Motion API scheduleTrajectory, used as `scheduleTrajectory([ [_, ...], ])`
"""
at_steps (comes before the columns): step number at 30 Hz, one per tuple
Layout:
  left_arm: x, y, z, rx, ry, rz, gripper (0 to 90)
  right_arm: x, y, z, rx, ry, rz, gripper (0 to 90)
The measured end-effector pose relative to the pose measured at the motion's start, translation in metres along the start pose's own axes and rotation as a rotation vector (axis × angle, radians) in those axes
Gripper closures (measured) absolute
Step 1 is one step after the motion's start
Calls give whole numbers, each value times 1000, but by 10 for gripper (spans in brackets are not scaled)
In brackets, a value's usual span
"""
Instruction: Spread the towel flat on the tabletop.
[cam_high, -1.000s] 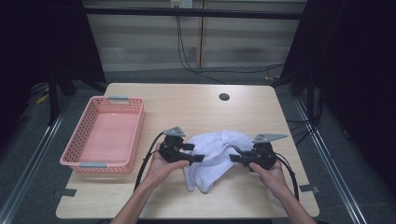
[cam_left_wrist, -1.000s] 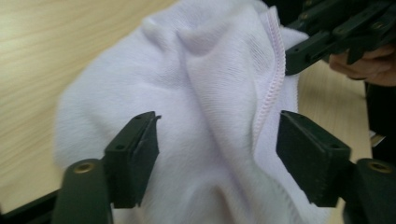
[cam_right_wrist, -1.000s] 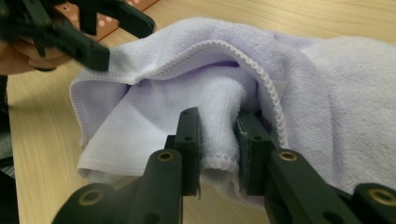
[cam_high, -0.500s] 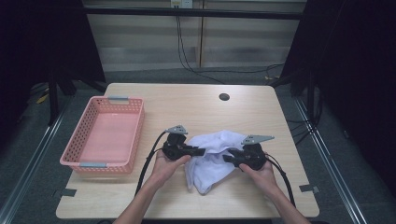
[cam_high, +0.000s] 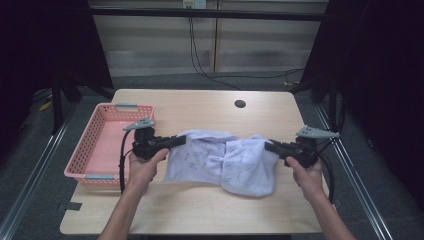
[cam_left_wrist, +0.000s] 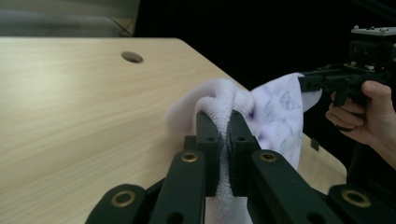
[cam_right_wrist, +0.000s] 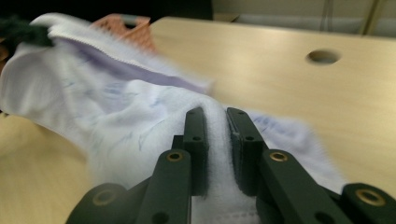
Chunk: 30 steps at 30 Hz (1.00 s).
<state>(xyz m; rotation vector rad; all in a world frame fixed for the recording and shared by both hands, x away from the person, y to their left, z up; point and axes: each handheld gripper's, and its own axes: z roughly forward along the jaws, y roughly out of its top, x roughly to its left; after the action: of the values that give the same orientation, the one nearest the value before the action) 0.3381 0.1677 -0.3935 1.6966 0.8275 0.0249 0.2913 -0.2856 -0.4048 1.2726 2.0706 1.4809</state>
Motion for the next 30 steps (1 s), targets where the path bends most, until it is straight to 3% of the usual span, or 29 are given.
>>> scheduleTrajectory([
  [3,-2,1,-17,-31,-7,1,869,-16,22,-13,-37,-59,7,798],
  [4,-5,1,-21,-31,-21,0,869,-22,30,-16,-53,-55,22,796],
  [6,-12,-2,-27,-35,2,-8,870,-31,46,-19,-78,-66,17,794],
  [10,-15,-10,-36,-33,-25,-19,870,-41,66,-14,-79,-124,12,836],
  [11,-15,-12,-37,-33,-28,-29,870,-44,69,-12,-79,-173,-1,843],
  [12,-16,-13,-39,-22,-16,-21,870,-49,72,-11,-97,-190,18,857],
  [14,-17,-18,-40,9,-37,-11,870,-59,77,-9,-99,-213,46,868],
  [16,-19,-22,-37,37,-33,0,868,-67,80,-3,-89,-207,46,867],
  [17,-19,-24,-35,46,-56,6,860,-69,81,1,-85,-215,48,855],
  [18,-20,-27,-30,65,-75,2,817,-71,80,6,-77,-207,54,769],
  [19,-21,-28,-27,81,-66,3,658,-72,77,15,-63,-177,57,659],
  [20,-23,-30,-24,86,-51,13,574,-71,74,19,-54,-165,57,626],
  [21,-23,-31,-22,91,-46,23,547,-68,70,24,-48,-152,50,561],
  [23,-22,-32,-18,101,-35,36,480,-60,63,30,-39,-188,32,486],
  [27,-15,-31,-16,70,-14,51,444,-49,48,28,-12,-141,18,469],
  [30,-5,-35,-8,94,-29,9,524,-33,24,27,36,-79,10,436],
])
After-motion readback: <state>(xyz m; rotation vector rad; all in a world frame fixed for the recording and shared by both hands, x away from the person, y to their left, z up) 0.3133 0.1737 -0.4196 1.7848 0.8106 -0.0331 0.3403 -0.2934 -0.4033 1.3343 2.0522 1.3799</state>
